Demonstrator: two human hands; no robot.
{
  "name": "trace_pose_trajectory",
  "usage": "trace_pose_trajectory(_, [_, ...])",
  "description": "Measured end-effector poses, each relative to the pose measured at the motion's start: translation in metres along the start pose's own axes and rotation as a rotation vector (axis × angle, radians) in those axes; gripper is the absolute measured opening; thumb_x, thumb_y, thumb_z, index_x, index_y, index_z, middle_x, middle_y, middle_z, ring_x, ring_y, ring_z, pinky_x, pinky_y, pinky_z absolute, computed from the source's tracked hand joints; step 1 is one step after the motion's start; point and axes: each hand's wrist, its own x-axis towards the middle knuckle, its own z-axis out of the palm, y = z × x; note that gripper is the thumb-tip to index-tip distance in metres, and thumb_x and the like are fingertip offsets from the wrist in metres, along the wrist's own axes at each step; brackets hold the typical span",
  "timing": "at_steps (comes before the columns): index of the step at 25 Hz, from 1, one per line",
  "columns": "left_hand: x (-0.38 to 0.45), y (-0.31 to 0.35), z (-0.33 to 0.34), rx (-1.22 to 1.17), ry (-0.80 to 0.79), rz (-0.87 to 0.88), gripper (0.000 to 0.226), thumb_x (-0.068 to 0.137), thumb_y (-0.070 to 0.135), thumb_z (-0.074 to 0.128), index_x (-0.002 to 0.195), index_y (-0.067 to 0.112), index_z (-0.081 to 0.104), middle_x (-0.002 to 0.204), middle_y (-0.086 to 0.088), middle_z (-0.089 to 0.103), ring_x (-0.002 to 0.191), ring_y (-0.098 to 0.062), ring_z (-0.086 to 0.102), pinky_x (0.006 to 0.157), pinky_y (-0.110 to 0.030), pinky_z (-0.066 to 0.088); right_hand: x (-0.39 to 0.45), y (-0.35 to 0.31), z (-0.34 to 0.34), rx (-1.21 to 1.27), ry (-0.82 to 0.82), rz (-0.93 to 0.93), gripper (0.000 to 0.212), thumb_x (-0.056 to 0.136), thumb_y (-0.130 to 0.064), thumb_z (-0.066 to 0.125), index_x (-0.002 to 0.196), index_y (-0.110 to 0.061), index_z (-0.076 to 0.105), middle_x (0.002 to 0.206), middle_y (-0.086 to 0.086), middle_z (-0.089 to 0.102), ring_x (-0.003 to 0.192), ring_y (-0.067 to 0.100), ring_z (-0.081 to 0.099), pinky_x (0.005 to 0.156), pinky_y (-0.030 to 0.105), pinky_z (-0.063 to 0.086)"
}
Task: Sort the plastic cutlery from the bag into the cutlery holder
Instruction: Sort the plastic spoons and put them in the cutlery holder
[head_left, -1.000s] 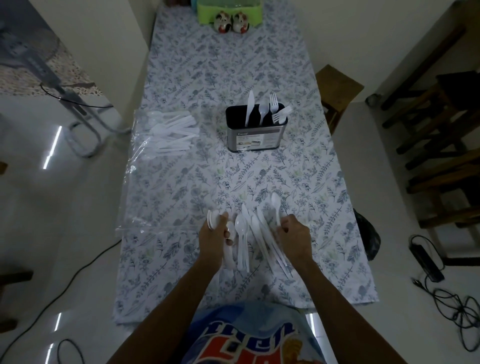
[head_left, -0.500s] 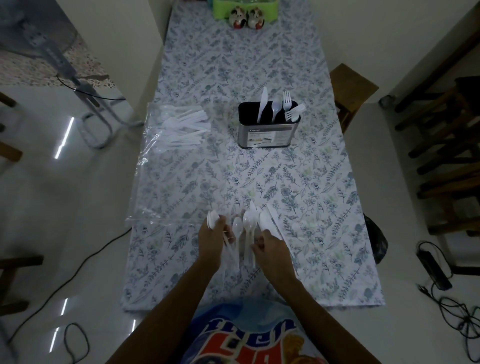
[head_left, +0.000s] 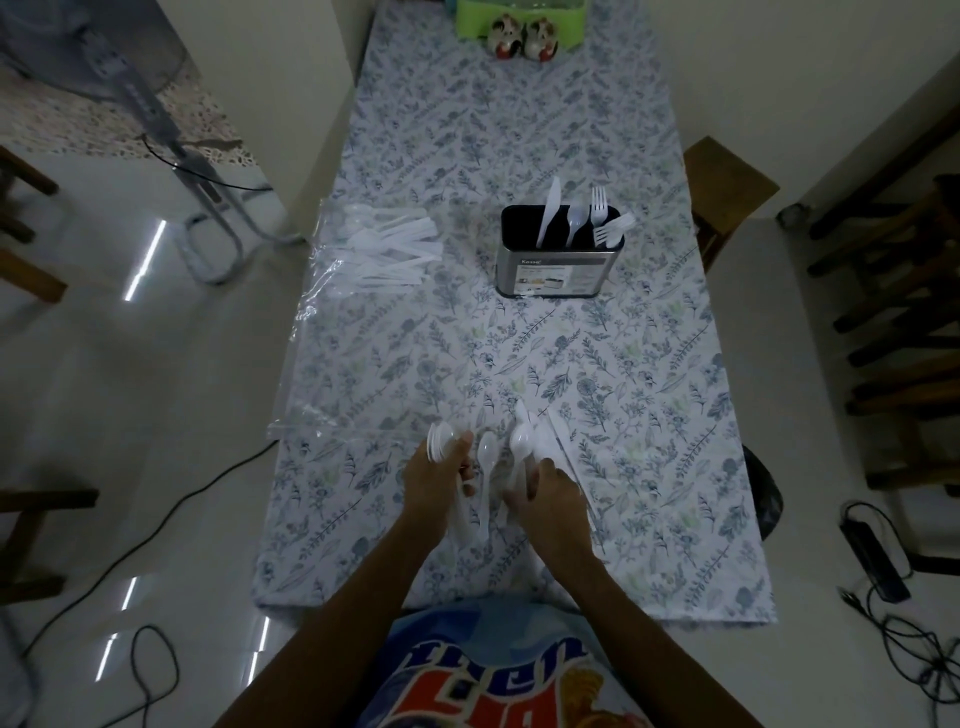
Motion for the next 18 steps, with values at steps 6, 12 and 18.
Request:
trace_pose_trajectory(6, [-0.003,-0.006,-0.013,-0.048,-0.024,0.005,0.02,0.093,0.023,0.073,0.087,0.007,0.063,0.065,-0.007,0.059,0.057,-0.02,0.056,0.05,-0.031,0.049,0.0,-0.01,-0.004,-0.076,0.012,0.012,0.031,0.092,-0.036,0.063,0.107,-0.01,0.056,0.095,0.003,0.06,0.08,0.016,0.058,0.063,0.024,0.042])
trace_pose_trajectory(12, [-0.001,-0.008,-0.025,-0.104,0.011,-0.001,0.028,0.088,0.029,0.078,0.092,0.004,0.065,0.072,-0.01,0.063,0.064,-0.024,0.06,0.054,-0.032,0.051,0.005,-0.016,-0.005,-0.105,0.02,-0.02,0.011,0.09,-0.023,0.06,0.093,-0.013,0.057,0.085,0.003,0.062,0.074,0.016,0.061,0.06,0.024,0.047])
trace_pose_trajectory(18, [-0.002,-0.004,-0.028,-0.144,-0.094,0.01,0.036,0.099,0.03,0.062,0.114,-0.002,0.067,0.103,-0.022,0.075,0.093,-0.036,0.074,0.079,-0.046,0.062,-0.004,-0.036,-0.02,0.228,-0.214,-0.248,0.01,0.089,-0.025,0.075,0.091,-0.015,0.074,0.075,-0.015,0.069,0.068,-0.009,0.064,0.061,0.005,0.046])
